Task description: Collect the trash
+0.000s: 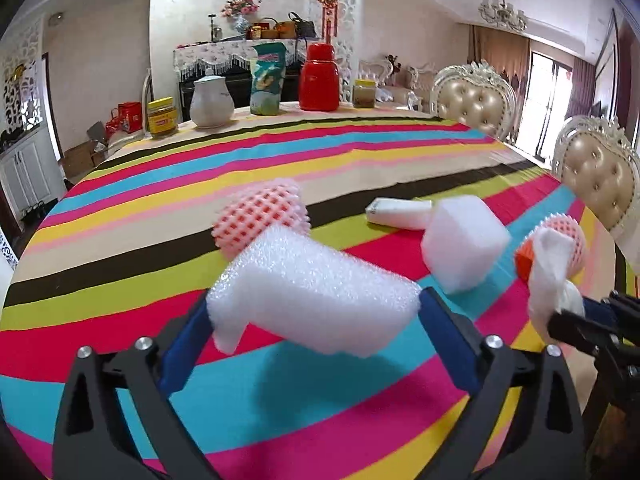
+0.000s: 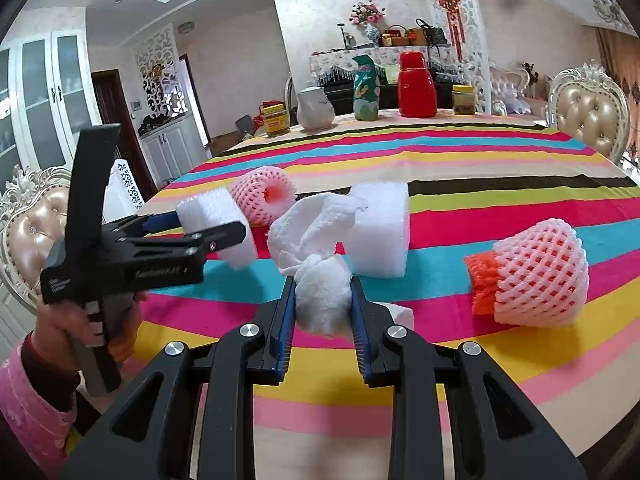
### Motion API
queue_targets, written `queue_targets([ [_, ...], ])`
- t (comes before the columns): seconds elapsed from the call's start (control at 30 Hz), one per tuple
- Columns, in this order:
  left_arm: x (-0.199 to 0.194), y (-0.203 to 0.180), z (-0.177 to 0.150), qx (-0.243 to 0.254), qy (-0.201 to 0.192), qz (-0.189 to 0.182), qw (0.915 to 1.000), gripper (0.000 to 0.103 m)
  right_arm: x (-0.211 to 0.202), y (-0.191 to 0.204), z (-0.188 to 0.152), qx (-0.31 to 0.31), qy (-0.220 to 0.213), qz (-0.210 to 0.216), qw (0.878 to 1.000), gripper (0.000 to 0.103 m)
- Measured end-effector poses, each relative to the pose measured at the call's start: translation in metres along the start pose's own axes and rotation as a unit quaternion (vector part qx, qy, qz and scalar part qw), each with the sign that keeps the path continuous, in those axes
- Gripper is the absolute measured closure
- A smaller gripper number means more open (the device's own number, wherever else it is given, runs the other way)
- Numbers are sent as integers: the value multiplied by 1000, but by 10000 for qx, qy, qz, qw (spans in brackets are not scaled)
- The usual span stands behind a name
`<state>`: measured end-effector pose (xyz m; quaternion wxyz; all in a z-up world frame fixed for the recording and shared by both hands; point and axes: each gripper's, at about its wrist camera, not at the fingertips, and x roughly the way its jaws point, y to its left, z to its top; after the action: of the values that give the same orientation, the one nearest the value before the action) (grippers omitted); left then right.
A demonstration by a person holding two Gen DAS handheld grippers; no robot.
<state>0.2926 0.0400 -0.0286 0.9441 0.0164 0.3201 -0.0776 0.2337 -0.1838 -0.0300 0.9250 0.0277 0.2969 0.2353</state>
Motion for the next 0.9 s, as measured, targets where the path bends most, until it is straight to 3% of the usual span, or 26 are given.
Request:
queue_targets([
  [0.27, -16, 2, -4, -159, 149, 332, 9992, 5, -3, 0, 2, 28, -56, 14, 10000, 77],
  [0.57, -55, 10, -43, -490, 285, 81, 9984, 5, -5, -7, -2, 73, -28, 23, 10000, 77],
  [0.8, -34, -10, -53, -456, 715, 44, 9964, 5, -26, -2, 4, 45, -158, 27, 9999, 77],
  [0.9, -28, -9, -51, -875, 825, 81, 9927, 5, -42, -1, 4, -69, -221, -81, 9997, 77],
])
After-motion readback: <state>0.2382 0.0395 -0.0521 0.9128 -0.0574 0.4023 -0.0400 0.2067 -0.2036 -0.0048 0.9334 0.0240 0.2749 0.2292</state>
